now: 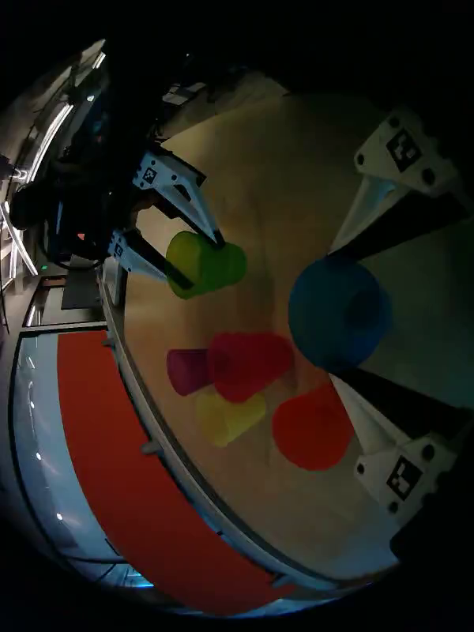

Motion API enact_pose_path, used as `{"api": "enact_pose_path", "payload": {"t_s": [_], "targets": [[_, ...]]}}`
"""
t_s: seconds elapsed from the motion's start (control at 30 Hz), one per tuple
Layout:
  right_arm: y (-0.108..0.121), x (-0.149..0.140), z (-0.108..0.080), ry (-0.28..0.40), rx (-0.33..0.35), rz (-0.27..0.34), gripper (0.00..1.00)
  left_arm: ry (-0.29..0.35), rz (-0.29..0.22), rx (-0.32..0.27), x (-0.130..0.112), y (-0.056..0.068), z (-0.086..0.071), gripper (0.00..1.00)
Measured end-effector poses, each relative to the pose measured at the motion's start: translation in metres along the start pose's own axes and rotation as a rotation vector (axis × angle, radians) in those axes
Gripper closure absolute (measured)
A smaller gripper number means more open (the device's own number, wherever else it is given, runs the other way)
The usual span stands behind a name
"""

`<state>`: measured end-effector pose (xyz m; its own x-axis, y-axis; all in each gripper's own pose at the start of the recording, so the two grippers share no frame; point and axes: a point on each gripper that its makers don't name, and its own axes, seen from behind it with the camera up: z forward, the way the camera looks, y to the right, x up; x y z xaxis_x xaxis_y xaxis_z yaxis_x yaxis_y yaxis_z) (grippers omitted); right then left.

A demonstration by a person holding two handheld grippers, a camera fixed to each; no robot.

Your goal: Pour water

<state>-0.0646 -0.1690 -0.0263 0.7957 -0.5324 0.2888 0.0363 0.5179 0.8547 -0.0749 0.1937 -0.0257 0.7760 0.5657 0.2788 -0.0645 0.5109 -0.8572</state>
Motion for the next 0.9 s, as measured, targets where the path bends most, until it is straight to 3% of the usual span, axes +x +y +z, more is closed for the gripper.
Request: {"api": "enact_pose_path", "payload": {"t_s": [0.67, 0.8, 0.9], "targets": [[-0.005, -0.006, 0.007, 0.002, 0.003, 0.013, 0.1, -0.014, -0.012, -0.002, -0.009, -0.002, -0.001, 0.1], [-0.005, -0.005, 0.008, 0.003, 0.005, 0.014, 0.1, -0.028, -0.007, 0.006, -0.013, -0.003, 0.0, 0.02], [-0.005, -0.005, 0.009, 0.004, 0.006, 0.014, 0.1, -0.038, -0.005, 0.009, -0.016, -0.004, 0.001, 0.02]]}}
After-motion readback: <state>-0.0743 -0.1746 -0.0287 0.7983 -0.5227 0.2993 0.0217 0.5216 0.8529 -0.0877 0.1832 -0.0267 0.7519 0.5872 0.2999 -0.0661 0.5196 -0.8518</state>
